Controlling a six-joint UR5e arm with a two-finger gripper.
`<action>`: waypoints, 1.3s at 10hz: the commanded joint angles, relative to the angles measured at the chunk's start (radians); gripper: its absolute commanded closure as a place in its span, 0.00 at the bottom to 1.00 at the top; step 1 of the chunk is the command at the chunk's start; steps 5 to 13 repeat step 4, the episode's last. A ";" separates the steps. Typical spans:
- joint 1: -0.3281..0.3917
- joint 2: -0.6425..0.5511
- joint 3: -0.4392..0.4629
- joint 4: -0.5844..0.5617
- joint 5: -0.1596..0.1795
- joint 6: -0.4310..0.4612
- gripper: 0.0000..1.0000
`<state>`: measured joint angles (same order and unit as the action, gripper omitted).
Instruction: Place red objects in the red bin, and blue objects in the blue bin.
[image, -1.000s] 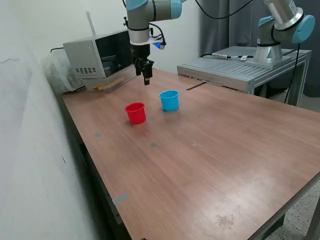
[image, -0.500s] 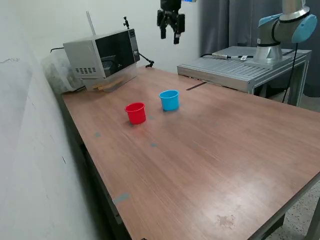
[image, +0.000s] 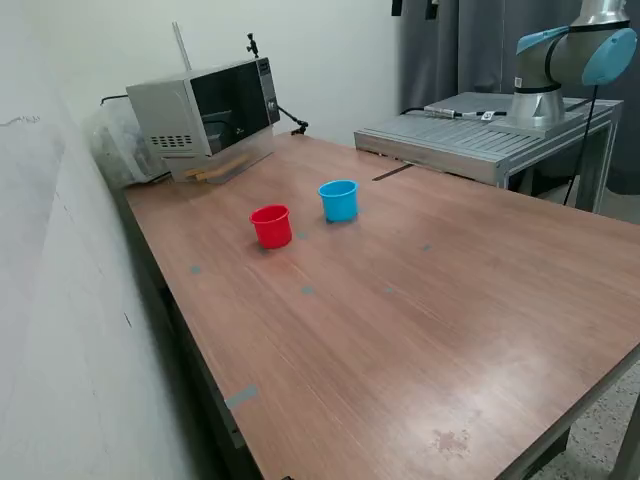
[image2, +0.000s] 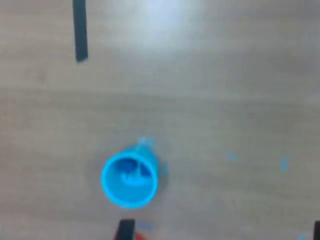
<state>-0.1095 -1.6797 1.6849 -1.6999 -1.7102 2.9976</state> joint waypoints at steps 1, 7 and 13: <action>0.011 -0.066 0.033 0.143 0.001 0.000 0.00; -0.007 -0.066 0.035 0.143 0.001 -0.005 0.00; -0.007 -0.066 0.035 0.143 0.001 -0.005 0.00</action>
